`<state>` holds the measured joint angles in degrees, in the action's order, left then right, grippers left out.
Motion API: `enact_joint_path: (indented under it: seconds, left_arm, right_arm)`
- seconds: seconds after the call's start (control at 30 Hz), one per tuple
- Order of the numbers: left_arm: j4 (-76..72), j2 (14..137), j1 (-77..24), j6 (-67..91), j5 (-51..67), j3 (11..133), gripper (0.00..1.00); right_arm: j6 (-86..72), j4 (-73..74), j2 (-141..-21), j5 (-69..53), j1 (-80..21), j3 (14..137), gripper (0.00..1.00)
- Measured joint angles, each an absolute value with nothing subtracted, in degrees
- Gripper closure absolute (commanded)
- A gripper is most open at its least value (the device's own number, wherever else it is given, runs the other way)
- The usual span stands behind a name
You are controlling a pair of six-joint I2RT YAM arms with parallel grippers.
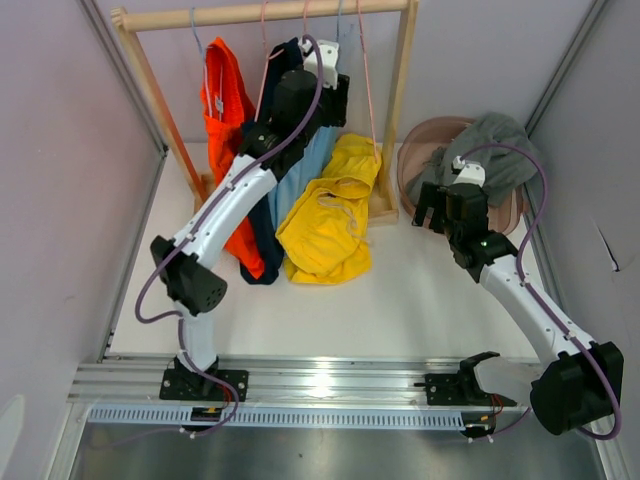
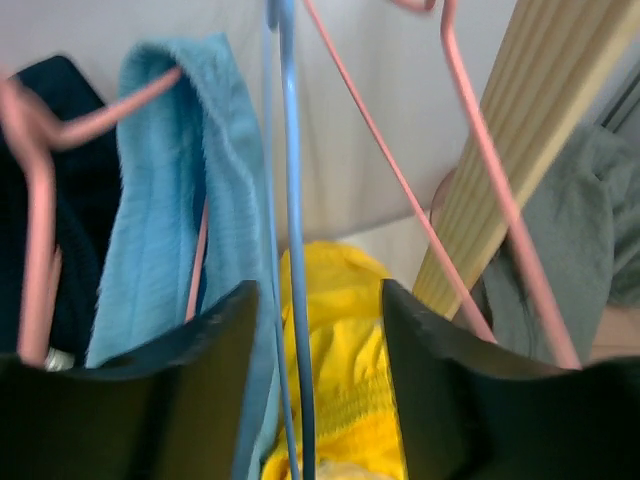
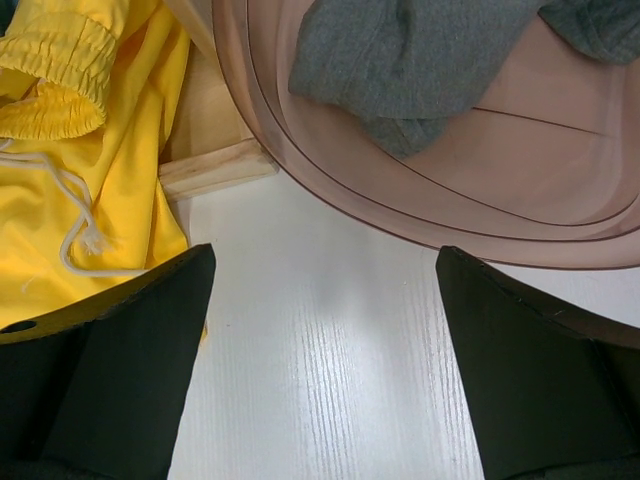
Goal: Remove the shorts from the hanger
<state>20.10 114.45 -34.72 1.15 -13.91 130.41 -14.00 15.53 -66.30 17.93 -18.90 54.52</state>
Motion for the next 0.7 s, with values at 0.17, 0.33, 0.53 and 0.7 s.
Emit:
enact_joint_path:
  seconds: [0.17,0.33,0.53,0.7]
  left_arm:
    - [21.04,102.28,-36.38,2.09,-14.66,117.97,0.35]
    - [16.93,83.5,-38.76,2.83,-14.79,97.27,0.33]
    - [11.14,70.46,-39.81,5.61,-14.13,73.43,0.34]
    - [8.32,73.97,-40.42,7.66,-12.75,61.89,0.35]
  right_arm:
    - [-14.44,15.55,-66.32,17.74,-19.09,54.52,0.01]
    - [-14.92,15.73,-66.32,17.98,-20.82,54.54,0.01]
    - [-15.44,16.6,-66.39,19.53,-25.71,55.94,0.0]
    - [-15.9,16.95,-66.43,21.76,-29.74,57.47,0.0]
